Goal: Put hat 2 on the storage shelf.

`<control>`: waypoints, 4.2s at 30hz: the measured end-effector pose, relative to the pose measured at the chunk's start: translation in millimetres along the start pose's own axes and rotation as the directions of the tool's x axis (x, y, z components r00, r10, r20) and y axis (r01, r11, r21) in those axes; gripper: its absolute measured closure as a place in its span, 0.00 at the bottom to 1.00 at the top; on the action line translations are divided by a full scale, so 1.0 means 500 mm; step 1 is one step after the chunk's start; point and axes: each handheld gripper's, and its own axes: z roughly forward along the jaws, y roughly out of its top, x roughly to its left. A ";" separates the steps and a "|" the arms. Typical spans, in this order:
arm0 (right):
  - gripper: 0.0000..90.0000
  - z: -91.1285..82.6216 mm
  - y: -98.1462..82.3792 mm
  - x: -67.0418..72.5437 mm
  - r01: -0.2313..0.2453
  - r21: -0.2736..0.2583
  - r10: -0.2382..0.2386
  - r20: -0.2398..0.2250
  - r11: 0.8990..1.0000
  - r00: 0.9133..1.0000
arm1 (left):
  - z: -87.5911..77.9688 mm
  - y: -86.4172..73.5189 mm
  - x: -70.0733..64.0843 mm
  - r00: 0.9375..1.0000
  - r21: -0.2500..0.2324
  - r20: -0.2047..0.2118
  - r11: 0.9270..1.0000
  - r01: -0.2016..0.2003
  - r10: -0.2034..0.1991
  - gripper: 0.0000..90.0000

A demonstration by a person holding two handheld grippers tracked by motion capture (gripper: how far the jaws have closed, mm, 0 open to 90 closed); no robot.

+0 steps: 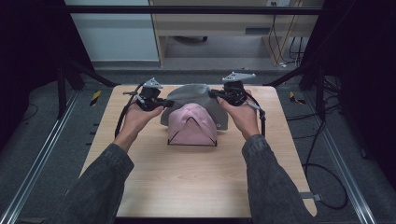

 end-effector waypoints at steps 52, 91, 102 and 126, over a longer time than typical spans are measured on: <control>0.94 0.003 -0.072 0.010 -0.029 0.026 0.029 0.004 0.999 1.000 | 0.027 -0.068 -0.014 0.998 0.008 0.041 0.998 0.057 -0.057 0.95; 0.10 -0.091 -0.039 0.035 -0.051 0.039 0.044 0.166 0.998 0.985 | -0.124 -0.083 -0.024 0.994 -0.046 -0.081 0.996 0.076 -0.080 0.11; 0.08 -0.164 -0.078 0.041 -0.031 0.026 0.026 0.185 0.999 0.982 | -0.180 -0.132 -0.051 0.998 -0.016 -0.047 0.999 0.036 -0.037 0.07; 0.11 -0.250 -0.253 -0.021 -0.135 0.171 0.083 0.281 0.976 0.956 | -0.161 -0.274 -0.045 0.998 0.113 -0.052 0.993 0.032 -0.026 0.07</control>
